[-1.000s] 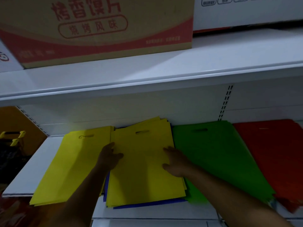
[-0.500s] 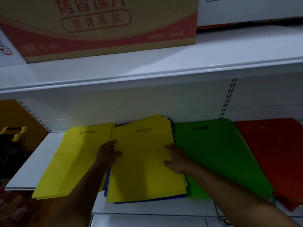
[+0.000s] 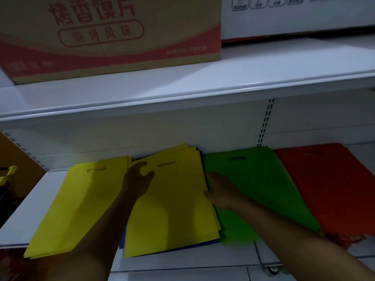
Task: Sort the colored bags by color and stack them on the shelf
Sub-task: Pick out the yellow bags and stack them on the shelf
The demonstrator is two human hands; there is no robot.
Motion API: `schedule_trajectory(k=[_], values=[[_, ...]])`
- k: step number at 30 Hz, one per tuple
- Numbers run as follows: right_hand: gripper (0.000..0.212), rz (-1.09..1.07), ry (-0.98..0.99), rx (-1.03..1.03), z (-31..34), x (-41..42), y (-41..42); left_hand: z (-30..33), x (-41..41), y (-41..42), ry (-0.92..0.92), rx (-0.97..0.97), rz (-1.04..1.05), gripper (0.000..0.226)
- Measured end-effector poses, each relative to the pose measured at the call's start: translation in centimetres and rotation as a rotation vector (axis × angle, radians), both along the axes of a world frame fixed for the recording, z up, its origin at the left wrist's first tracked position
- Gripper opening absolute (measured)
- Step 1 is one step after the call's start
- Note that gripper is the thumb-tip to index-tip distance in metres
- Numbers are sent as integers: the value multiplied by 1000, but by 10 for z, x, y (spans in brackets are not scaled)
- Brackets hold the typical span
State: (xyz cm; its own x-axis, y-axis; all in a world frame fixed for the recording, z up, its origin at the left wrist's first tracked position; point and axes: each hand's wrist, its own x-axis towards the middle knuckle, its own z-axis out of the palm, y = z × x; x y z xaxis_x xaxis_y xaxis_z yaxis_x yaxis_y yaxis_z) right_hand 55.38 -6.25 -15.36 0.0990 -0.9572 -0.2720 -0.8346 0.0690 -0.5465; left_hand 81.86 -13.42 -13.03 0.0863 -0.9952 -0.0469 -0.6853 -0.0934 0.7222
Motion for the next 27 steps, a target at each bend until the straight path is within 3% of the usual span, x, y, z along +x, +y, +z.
schedule_trajectory(k=[10,21,27], values=[[69,-153,44,-56,32,-77,38,40,-112,-6,67,-37,-234,52],[71,-376,268,-276,71,-269,143,112,-360,63,166,-212,-539,47],[68,-472,250,-254,87,-403,235,133,-510,134,211,-224,-645,50]])
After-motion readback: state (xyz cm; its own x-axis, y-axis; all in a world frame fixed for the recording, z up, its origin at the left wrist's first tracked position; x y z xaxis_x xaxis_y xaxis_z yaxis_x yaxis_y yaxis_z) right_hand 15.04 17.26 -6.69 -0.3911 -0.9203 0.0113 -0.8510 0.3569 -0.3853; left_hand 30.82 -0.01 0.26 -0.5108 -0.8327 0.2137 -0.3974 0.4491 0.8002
